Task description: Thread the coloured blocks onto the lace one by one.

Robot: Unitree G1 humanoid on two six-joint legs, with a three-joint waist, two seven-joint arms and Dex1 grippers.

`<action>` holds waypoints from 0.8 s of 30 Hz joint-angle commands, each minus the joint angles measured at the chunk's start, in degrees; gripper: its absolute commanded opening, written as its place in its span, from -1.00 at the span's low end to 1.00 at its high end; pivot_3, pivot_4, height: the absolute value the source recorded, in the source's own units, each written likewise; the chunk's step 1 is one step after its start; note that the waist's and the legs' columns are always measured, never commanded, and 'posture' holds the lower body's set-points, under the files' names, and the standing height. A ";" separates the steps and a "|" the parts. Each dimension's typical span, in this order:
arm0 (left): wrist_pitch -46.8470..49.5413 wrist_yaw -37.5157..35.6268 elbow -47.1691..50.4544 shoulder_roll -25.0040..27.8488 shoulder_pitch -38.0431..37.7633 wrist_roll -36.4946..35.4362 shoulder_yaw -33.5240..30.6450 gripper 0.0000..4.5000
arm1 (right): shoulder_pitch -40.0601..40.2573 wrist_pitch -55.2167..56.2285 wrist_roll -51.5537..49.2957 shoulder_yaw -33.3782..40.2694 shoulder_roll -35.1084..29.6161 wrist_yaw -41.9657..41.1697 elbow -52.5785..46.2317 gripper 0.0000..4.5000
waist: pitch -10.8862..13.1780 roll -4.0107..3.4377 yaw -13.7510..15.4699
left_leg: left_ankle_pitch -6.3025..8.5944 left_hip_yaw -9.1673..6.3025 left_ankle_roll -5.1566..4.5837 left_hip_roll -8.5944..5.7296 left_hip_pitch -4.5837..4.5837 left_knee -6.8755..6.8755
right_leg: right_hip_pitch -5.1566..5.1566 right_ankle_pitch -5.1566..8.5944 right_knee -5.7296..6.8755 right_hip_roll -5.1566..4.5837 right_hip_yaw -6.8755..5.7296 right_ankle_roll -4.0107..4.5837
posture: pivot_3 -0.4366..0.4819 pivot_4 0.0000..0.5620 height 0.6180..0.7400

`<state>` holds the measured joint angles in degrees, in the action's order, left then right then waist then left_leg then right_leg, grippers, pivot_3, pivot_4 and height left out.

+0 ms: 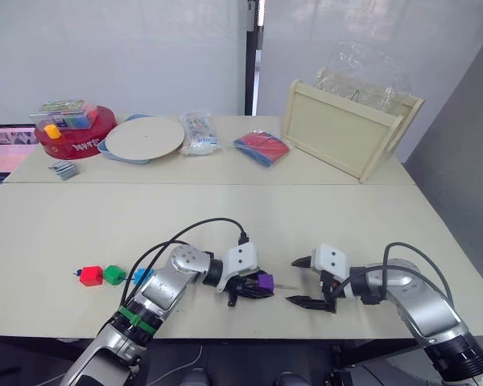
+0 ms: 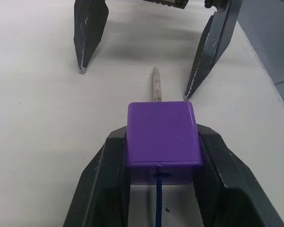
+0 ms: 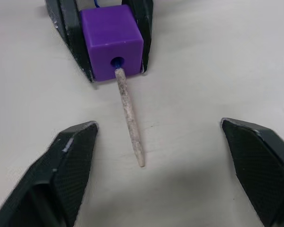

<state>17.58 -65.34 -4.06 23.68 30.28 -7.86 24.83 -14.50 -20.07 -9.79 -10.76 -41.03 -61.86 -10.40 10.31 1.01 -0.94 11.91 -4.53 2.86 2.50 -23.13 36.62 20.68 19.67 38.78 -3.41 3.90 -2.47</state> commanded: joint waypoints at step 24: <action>-2.39 -4.36 3.59 25.30 -12.52 -0.49 -13.09 -0.46 | -2.51 0.62 -1.01 -1.15 -1.34 -3.22 0.06 -1.00 | 0.00 -0.01 -1.85 | 0.00 0.02 0.00 0.09 0.20 -0.12 | -0.02 0.00 0.10 0.06 0.03 0.01 | -0.05 -0.47 1.00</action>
<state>15.37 -69.29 3.00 45.50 20.18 -10.68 13.69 -16.65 -19.33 -10.25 -12.60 -41.62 -64.66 -9.34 10.31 1.01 -2.79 11.91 -4.49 2.85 2.63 -22.87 36.42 20.66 19.68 38.87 -3.32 3.97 -2.45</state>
